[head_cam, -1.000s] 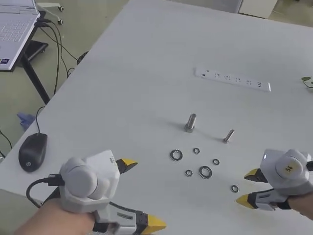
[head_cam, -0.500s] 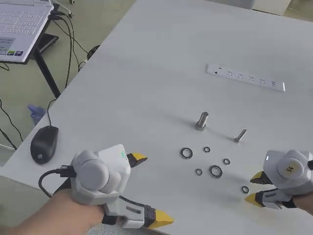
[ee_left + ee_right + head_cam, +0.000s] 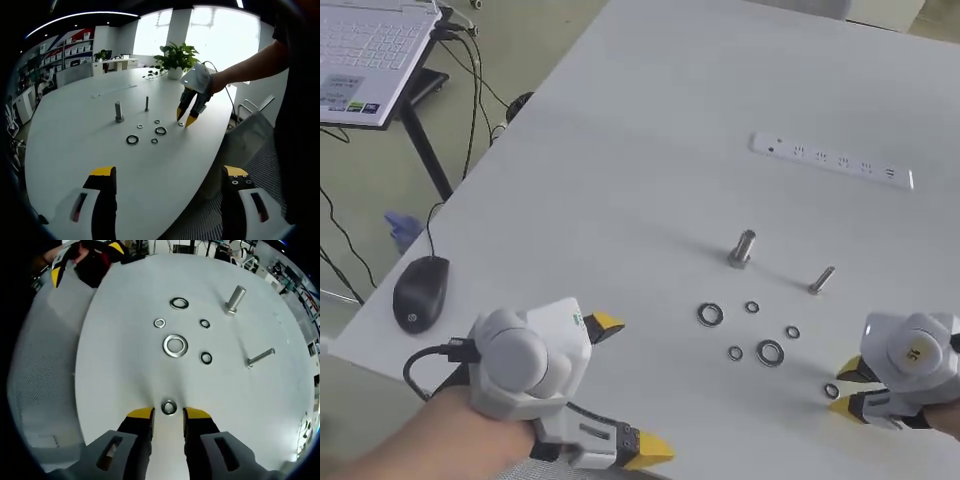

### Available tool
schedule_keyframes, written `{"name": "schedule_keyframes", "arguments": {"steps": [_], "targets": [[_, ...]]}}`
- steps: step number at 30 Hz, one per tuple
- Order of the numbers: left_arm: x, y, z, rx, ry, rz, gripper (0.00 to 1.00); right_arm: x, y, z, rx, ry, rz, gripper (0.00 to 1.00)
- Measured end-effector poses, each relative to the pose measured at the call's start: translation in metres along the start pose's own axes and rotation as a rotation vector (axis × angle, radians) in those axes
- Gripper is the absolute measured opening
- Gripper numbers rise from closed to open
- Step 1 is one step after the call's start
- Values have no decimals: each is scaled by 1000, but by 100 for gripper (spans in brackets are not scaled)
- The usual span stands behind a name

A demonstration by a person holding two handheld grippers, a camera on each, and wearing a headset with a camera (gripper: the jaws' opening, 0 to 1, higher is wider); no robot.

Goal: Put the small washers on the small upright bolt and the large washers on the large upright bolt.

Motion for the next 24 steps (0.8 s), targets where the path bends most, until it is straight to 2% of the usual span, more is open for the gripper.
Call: {"name": "schedule_keyframes", "arguments": {"steps": [5,8,15,20,24], "targets": [[2,-4,-3,-5,-1,-3,84,-2,0,0,7,4,-11,20],[3,-6,-4,-5,-2,-4,84,-2,1,0,4,-24,-25,18],[6,-7,-1,-2,-5,-11,81,-5,2,0,5,-70,-89,15],[3,-8,-2,-4,3,-14,80,-5,4,4,-8,-77,-134,13],[-1,-9,-4,-11,9,-13,78,-3,4,5,-21,-60,-132,12]]}}
Point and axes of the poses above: the centre of the closed fingertips' face, and the gripper's own axes: y roughly forward along the fingers, z roughly to its right, x roughly out of its underside, the point moved 3 cm from there along -y, roughly backward along the fingers, and after that the axes turned 9 degrees about x, right-handed, at the moved point
